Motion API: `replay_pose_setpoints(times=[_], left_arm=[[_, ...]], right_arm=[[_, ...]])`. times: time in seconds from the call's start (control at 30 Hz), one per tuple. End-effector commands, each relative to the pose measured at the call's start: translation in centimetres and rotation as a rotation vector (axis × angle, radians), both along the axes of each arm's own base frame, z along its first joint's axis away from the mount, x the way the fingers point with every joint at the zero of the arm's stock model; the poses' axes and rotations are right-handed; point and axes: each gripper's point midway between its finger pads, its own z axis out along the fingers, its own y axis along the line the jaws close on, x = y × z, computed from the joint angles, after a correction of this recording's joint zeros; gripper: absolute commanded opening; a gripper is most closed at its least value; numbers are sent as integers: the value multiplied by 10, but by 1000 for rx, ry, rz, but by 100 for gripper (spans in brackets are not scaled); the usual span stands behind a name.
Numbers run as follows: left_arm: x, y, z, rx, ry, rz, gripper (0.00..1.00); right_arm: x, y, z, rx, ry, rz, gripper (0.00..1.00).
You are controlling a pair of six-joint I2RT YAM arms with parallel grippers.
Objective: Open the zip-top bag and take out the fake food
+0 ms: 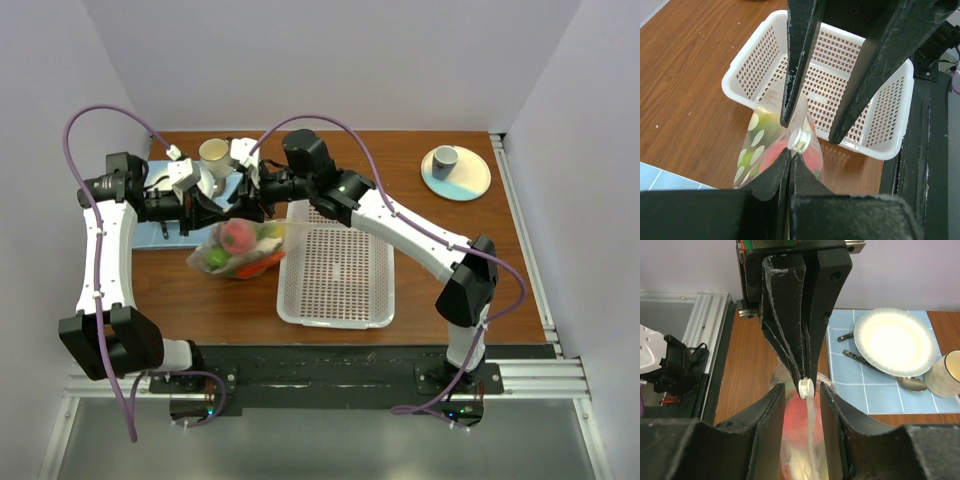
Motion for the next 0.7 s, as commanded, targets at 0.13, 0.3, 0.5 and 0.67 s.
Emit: replay_pose_setpoints(times=[0.13,0.3,0.5,0.67], left_arm=[[-3,-5,18,-12,-59,-19,1],[-5,-5,19,0,-71,-17,1],[-7,-5,20,8,-77,-16,1],[-8,-4,16,19,-71,-11,1]], right_arm=[[1,10,10,39,-1,13,35],[3,12,7,38,-2,9,34],[5,14,7,43,1,3,23],[4,13,9,49,1,5,22]])
